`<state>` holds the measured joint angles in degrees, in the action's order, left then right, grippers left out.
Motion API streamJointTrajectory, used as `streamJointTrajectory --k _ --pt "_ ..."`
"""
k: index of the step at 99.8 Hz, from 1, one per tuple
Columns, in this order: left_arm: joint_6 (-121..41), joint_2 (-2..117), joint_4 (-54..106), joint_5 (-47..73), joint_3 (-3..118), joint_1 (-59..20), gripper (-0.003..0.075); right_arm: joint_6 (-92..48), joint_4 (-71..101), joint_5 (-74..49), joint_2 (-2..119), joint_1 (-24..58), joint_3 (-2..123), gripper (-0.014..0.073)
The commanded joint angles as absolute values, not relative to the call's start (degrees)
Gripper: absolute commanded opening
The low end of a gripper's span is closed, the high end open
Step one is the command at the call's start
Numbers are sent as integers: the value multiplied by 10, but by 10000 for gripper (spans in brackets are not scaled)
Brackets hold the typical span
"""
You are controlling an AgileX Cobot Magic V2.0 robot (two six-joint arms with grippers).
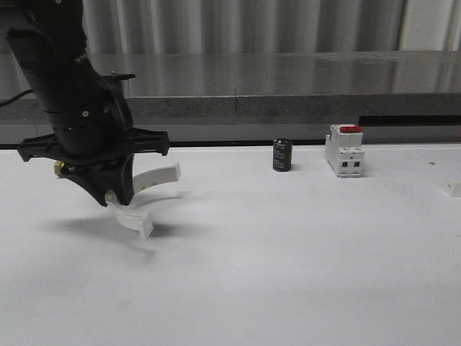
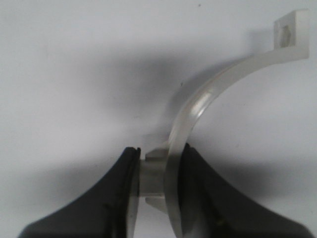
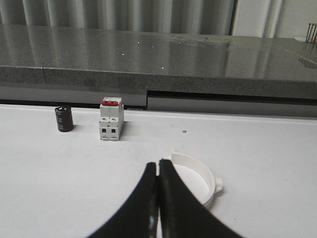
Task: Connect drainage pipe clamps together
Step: 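Lower the half-ring onto the table and open the left gripper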
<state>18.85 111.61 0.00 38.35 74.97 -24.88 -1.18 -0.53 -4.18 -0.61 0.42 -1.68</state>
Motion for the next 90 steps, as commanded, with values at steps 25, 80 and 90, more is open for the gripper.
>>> streamJointTrajectory --k 25,80,90 --pt "197 1095 -3 364 765 -254 82 -14 -4 0 -16 3 -5 -67" --pt "198 1114 0 372 765 -254 410 -14 -4 0 -16 3 -5 -67" --pt "198 1114 -3 376 765 -254 503 -14 -4 0 -16 3 -5 -67"
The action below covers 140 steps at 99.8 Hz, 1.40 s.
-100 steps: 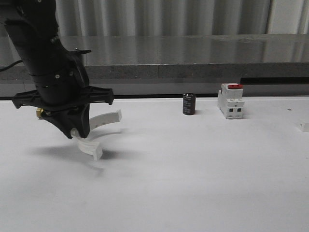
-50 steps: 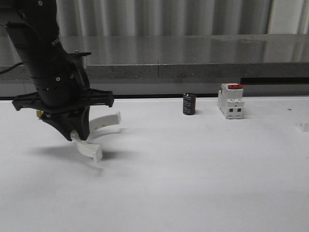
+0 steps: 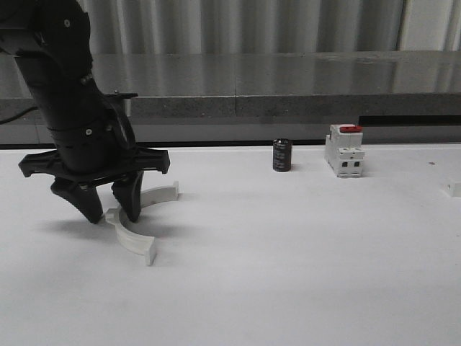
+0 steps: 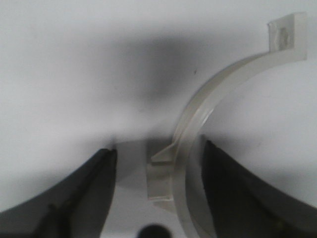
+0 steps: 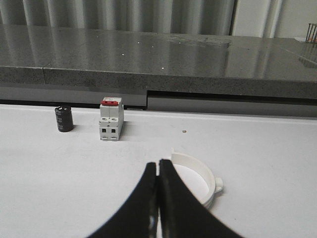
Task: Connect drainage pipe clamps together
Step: 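Lower the half-ring onto the table and open the left gripper, then move the right gripper over the second white half-ring clamp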
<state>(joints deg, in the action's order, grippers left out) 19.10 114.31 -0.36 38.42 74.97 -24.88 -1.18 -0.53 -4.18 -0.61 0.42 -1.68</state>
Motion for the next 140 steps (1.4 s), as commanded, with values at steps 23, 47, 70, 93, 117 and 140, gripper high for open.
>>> streamJointTrajectory --k 23,47,70,93,117,140 --pt "197 1090 -29 362 765 -254 513 -14 -4 0 -16 3 -5 -67" --pt "197 977 -74 301 727 -243 513 -14 -4 0 -16 3 -5 -67" --pt "197 847 -81 255 626 -164 513 -14 -4 0 -16 3 -5 -67" --pt "185 694 -82 219 497 -92 513 -14 -4 0 -16 3 -5 -67" --pt "185 536 -60 193 390 -91 513 -14 -4 0 -16 3 -5 -67" --pt "185 412 -75 209 337 -91 388 -14 -4 0 -16 3 -5 -67"
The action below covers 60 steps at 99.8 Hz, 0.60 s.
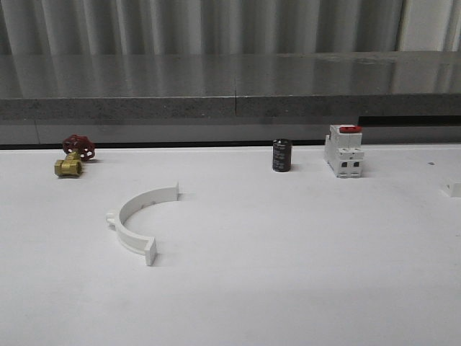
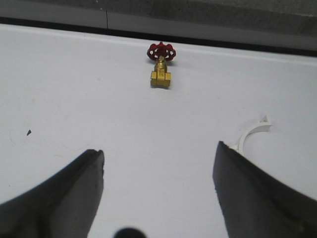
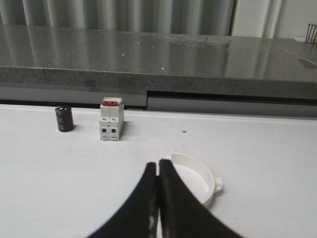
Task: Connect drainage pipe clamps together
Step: 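Move the right gripper over the second white half-ring clamp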
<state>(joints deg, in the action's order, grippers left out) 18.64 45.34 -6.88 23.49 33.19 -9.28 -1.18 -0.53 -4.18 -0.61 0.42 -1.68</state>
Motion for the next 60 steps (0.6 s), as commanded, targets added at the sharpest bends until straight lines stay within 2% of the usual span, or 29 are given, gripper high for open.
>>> streamJointTrajectory --k 1,30,51,60 --pt "185 406 -75 213 337 -91 370 -14 -4 0 -16 3 -5 -67" --pt "185 321 -118 274 335 -91 -22 -14 -4 0 -16 3 -5 -67" --pt "185 317 -127 286 335 -91 -20 -14 -4 61 -16 3 -4 -67" --pt "185 317 -140 294 335 -91 -20 -12 10 48 -13 3 12 -67"
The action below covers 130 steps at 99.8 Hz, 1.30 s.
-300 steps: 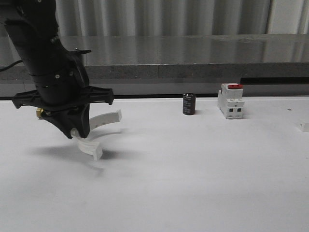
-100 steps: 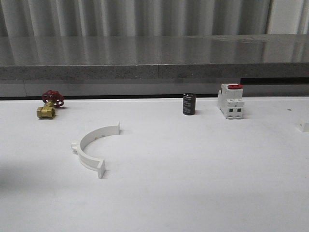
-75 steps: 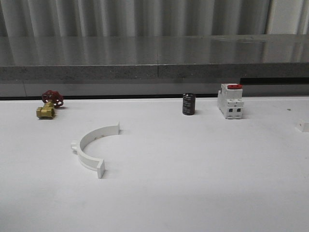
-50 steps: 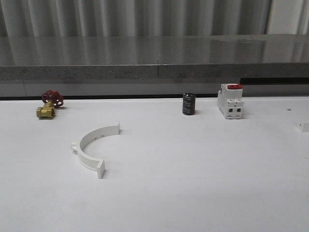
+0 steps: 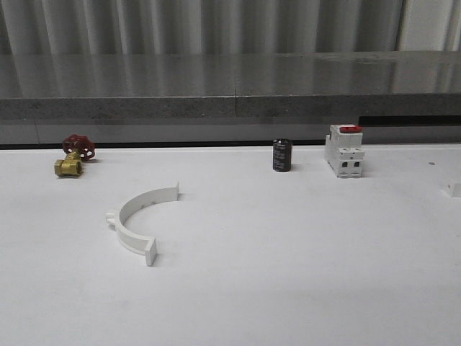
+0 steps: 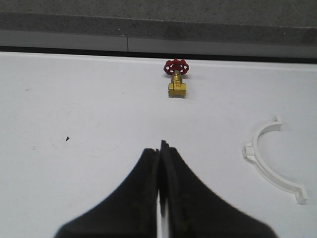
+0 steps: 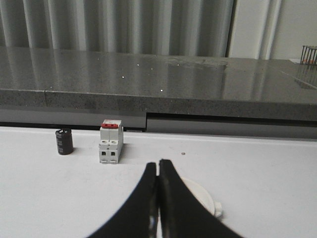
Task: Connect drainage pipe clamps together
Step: 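Move the right gripper over the second white half-ring clamp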
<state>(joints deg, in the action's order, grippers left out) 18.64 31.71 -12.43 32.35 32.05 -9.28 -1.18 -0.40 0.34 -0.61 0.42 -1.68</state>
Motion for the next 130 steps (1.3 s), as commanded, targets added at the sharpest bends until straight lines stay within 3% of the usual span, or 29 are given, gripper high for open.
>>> streamJointTrajectory --k 1,20,47,85,97,116,121,130 --pt "185 317 -140 294 335 -91 -20 -12 12 45 -13 3 17 -67" --pt "185 317 -138 294 335 -91 -20 -12 36 -68 50 3 119 -67" --pt "185 317 -138 294 335 -91 -20 -12 36 -274 275 3 324 -67" --pt "185 317 -138 294 335 -91 -20 -12 38 -300 467 3 407 -51" --pt "185 317 -138 294 335 -91 -20 -12 38 -335 494 3 407 86" --pt "185 317 -138 294 335 -91 -20 -12 38 -358 501 3 407 472" --pt "185 317 -138 294 335 -91 -20 -10 38 -358 502 3 407 515" --pt "185 317 -138 294 335 -91 -20 12 38 -373 517 1 425 501"
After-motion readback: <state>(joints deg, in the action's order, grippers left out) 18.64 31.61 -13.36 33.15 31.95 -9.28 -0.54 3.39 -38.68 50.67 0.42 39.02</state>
